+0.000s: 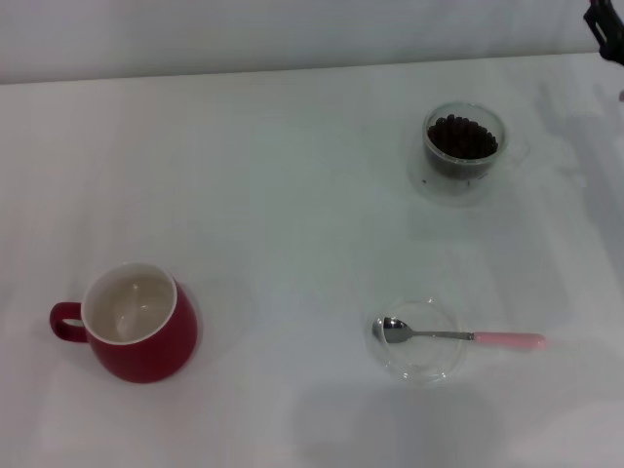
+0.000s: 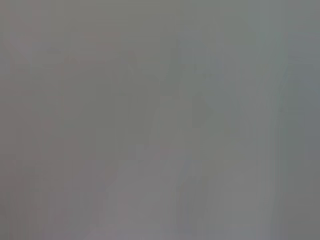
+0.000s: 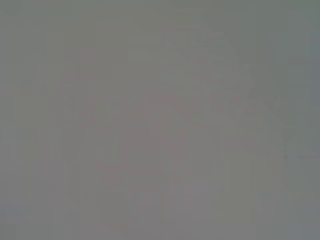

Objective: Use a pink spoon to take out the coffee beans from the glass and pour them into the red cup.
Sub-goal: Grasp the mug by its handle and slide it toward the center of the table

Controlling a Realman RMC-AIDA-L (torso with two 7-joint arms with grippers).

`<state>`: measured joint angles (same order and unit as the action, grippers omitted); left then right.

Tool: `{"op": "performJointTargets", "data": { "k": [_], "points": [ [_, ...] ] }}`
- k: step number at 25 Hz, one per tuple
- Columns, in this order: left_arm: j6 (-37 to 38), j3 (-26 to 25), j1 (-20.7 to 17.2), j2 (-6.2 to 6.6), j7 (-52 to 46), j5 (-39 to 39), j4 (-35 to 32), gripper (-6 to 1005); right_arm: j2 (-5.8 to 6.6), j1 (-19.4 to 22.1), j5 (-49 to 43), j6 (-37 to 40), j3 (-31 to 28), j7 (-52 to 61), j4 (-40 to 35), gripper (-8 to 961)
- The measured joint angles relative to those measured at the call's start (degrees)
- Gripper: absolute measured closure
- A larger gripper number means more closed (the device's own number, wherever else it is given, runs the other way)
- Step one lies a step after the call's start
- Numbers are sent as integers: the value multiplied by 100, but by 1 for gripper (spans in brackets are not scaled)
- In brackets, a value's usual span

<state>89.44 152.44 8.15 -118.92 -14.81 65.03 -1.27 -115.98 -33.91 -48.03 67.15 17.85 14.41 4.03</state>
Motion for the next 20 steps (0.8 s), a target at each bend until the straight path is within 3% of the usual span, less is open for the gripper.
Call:
{"op": "performJointTargets", "data": {
  "k": [5,9,13,20],
  "points": [
    [264,2,-453,1,-3,-697,324,124,-6,-236,2,-40,-91,3,-21,98],
    [303,6,-558,1,-2,-1349,536,124,-5,-422,4,-53,-91,4,-31,98],
    [208,8,-473,0,45,-2031,677,123,-3,-564,5,-163,-89,3,-33,98],
    [-220,6,-87,1,55,-2330,749,124,-2,-567,4,-208,-89,6,-20,98]
  ]
}}
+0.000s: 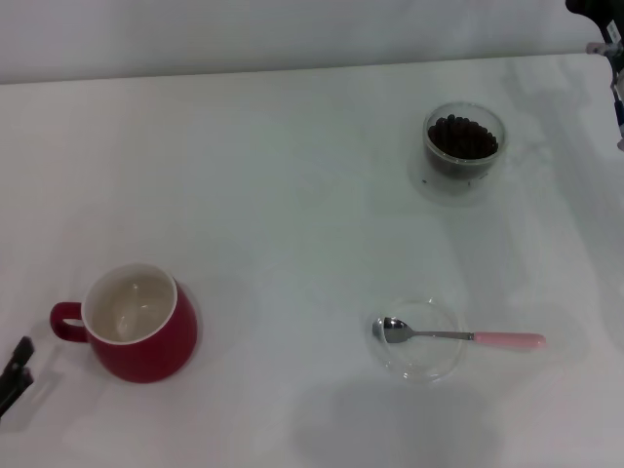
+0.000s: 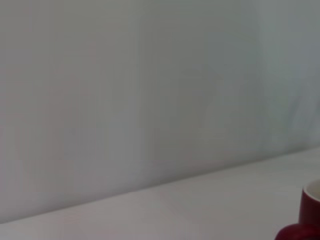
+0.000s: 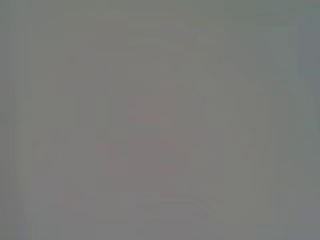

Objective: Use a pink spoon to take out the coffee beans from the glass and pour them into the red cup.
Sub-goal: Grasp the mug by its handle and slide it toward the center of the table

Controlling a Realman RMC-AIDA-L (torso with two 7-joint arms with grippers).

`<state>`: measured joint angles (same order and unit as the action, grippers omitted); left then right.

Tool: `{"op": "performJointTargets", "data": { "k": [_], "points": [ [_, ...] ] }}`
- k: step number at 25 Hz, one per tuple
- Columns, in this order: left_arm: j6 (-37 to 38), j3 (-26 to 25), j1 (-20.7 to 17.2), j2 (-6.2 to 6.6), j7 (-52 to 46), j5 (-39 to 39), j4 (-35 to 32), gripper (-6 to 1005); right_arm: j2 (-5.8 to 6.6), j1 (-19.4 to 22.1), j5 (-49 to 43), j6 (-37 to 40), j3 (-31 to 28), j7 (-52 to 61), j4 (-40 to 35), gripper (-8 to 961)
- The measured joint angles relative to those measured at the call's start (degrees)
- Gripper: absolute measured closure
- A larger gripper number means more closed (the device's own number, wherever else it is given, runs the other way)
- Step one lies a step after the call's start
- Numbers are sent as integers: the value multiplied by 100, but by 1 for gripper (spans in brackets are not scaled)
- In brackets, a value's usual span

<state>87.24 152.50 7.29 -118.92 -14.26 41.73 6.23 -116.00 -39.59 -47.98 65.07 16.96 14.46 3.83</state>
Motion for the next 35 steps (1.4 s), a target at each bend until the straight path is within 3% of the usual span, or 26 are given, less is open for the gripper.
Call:
{"op": "performJointTargets", "data": {
  "k": [7,35],
  "points": [
    [-318,0,333,0,9,-397,11,126,-4,110,0,47,0,2,21,98],
    [-670,-48,574,-40,33,-435,-136,133,-18,162,-43,68,0,4,48,99]
  ]
}}
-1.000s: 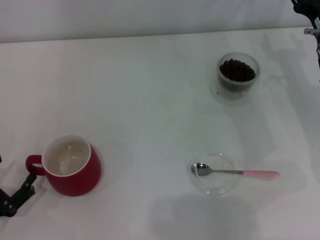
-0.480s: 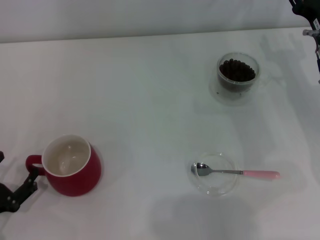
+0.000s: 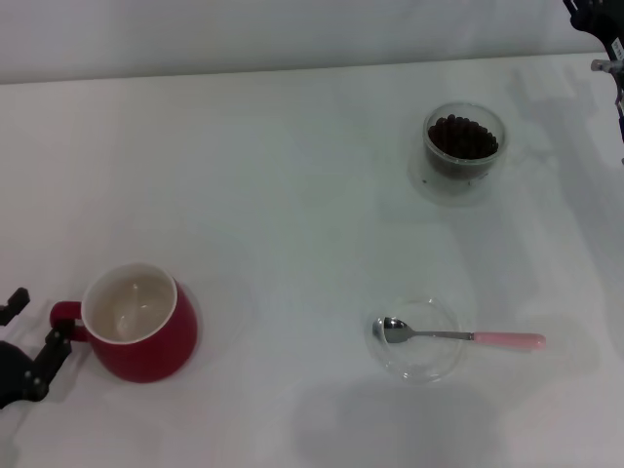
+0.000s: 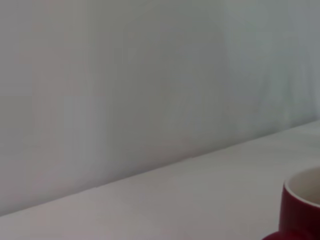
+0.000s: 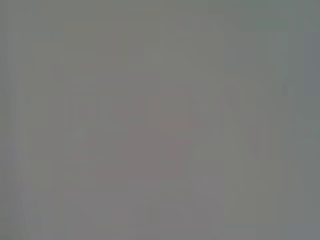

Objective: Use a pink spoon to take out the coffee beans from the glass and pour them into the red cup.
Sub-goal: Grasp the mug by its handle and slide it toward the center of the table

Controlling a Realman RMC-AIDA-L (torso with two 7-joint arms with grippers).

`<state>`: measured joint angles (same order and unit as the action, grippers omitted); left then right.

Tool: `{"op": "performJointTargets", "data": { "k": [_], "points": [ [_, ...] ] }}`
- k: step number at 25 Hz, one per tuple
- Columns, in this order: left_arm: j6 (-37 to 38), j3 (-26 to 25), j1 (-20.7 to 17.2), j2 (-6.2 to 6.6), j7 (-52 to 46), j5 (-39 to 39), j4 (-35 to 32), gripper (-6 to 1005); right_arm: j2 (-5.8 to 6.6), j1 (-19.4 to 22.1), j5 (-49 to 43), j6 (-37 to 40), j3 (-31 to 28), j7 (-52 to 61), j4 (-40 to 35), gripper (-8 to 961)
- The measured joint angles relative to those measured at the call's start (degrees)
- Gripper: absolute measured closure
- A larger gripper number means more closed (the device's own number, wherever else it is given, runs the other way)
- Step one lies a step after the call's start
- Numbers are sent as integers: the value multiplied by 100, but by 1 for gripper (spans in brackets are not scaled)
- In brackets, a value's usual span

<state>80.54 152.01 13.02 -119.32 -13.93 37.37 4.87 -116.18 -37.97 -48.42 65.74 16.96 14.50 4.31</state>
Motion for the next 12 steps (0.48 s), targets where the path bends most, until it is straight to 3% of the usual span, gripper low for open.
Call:
{"op": "performJointTargets", "data": {
  "k": [2,7,12],
  "points": [
    [-53,-12,8,5,75,4,-97,339,0,1,5,0,0,0,0,99],
    [-250,-21,35,-1,406,14,-332,554,0,-12,2,65,11,0,0,99],
    [-277,-23,46,1,497,22,-443,637,0,2,-1,228,4,0,0,99]
  ]
}}
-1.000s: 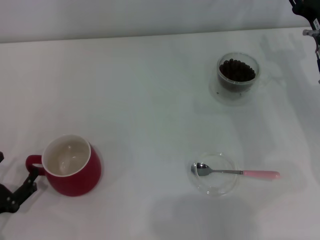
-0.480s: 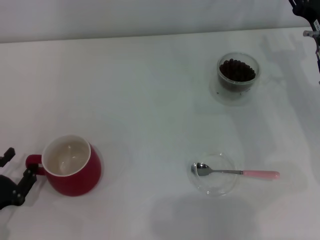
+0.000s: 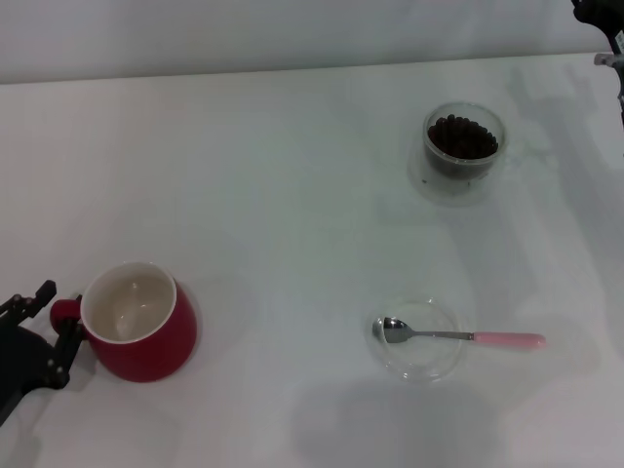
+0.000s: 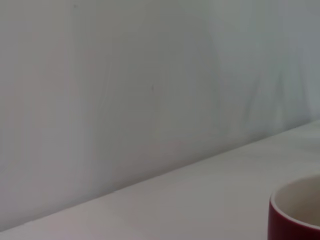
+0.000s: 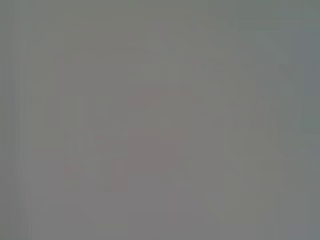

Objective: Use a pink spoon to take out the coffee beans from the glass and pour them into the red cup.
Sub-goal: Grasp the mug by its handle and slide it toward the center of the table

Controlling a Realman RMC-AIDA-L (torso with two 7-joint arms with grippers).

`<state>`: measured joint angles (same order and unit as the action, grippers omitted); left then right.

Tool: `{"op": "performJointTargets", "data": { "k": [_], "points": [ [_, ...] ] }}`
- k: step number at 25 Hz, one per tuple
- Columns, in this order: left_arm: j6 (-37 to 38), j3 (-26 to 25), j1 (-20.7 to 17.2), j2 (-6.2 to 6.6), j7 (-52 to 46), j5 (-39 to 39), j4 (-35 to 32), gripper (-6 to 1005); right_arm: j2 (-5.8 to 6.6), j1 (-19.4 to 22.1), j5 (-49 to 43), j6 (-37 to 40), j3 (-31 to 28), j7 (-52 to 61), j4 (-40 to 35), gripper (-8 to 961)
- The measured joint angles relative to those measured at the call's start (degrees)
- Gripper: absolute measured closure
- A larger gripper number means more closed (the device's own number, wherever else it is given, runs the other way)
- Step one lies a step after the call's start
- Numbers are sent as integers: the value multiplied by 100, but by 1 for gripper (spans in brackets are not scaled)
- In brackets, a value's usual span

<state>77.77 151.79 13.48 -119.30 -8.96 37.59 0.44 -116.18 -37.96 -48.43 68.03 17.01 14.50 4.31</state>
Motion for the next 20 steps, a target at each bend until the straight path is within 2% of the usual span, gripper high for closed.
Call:
{"op": "performJointTargets", "data": {
  "k": [7,18,20],
  "points": [
    [0,0,22,3,10,3,-9,700,0,-10,0,48,-5,5,0,99],
    [-9,1,24,-4,69,181,-107,875,3,-36,0,53,-5,9,-2,99],
    [-10,4,40,-5,77,202,-153,877,5,-37,0,53,-5,9,-10,99]
  ]
}}
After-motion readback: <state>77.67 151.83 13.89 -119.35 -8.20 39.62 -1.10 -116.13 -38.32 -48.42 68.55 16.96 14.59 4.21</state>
